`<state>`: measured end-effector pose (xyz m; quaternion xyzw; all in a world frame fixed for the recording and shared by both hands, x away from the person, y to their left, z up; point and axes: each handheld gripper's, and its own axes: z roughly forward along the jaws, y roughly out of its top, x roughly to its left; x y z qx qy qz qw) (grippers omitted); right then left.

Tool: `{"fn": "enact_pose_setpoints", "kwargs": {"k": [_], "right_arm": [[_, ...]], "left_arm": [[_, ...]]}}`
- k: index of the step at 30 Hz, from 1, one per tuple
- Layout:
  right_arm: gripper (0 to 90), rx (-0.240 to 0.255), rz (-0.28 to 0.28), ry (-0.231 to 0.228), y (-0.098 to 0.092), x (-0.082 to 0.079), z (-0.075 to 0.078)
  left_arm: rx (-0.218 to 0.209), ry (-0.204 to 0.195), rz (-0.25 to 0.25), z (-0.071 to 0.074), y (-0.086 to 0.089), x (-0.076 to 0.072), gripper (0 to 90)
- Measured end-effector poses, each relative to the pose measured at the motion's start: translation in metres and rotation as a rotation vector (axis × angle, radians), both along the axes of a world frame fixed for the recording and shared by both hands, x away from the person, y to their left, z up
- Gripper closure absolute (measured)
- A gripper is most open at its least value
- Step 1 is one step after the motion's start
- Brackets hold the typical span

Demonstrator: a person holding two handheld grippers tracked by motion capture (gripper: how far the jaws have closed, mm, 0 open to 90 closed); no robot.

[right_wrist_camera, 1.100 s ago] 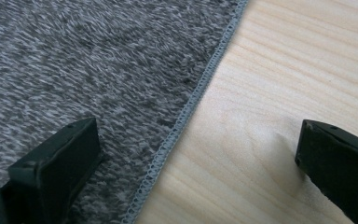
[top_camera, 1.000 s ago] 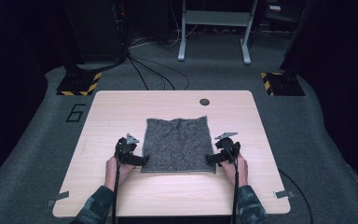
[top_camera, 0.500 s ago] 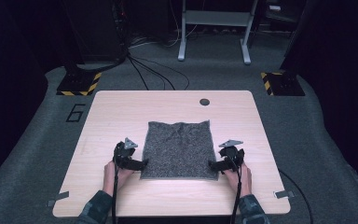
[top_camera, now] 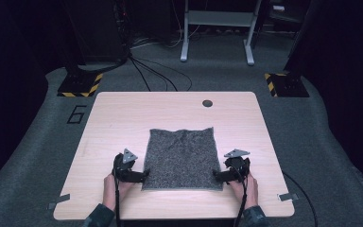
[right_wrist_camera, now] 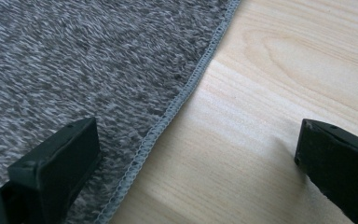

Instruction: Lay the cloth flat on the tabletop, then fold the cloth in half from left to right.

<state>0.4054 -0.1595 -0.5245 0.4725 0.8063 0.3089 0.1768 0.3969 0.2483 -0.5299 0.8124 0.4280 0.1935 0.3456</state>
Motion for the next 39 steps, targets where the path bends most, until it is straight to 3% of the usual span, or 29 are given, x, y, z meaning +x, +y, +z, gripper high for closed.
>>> {"fn": "enact_pose_setpoints", "kwargs": {"k": [12, 13, 16, 19, 20, 24, 29, 31, 32, 36, 37, 39], "right_arm": [[0.0, 0.008, -0.003, -0.015, 0.000, -0.001, -0.001], [0.0, 0.005, 0.000, -0.009, -0.001, -0.001, -0.001], [0.0, 0.006, 0.000, -0.011, -0.001, -0.001, -0.001], [0.6, 0.025, 0.006, -0.003, -0.003, -0.001, 0.000], [2.3, 0.070, 0.001, -0.021, -0.008, -0.002, 0.002], [2.3, 0.124, -0.010, -0.042, -0.011, -0.005, 0.008], [0.0, 0.132, 0.073, -0.071, 0.024, -0.014, 0.029], [0.0, 0.127, 0.091, -0.076, 0.034, -0.016, 0.031], [0.0, 0.108, 0.145, -0.091, 0.058, -0.020, 0.037], [0.0, 0.089, 0.241, -0.105, 0.097, -0.027, 0.046], [0.0, 0.089, 0.241, -0.105, 0.097, -0.027, 0.046], [0.0, 0.094, 0.294, -0.100, 0.117, -0.031, 0.049]], "left_arm": [[0.007, 0.013, -0.010, 0.001, 0.001, 0.000, 5.3], [0.007, 0.027, -0.009, 0.001, 0.002, 0.001, 0.0], [-0.046, 0.025, 0.004, 0.001, 0.005, 0.001, 0.1], [-0.112, 0.020, 0.010, 0.003, 0.010, 0.004, 0.0], [-0.116, 0.019, 0.012, 0.007, 0.011, 0.006, 0.0], [-0.100, 0.001, -0.003, 0.023, 0.014, 0.022, 0.0], [-0.081, 0.003, -0.024, 0.041, 0.010, 0.051, 0.0], [-0.086, 0.006, -0.025, 0.041, 0.009, 0.056, 0.0], [-0.065, 0.004, -0.033, 0.044, 0.006, 0.062, 0.0], [-0.047, 0.004, -0.039, 0.045, 0.000, 0.073, 0.1], [-0.047, 0.004, -0.039, 0.045, 0.000, 0.073, 0.1], [-0.074, 0.038, -0.049, 0.041, 0.000, 0.081, 0.1]]}}
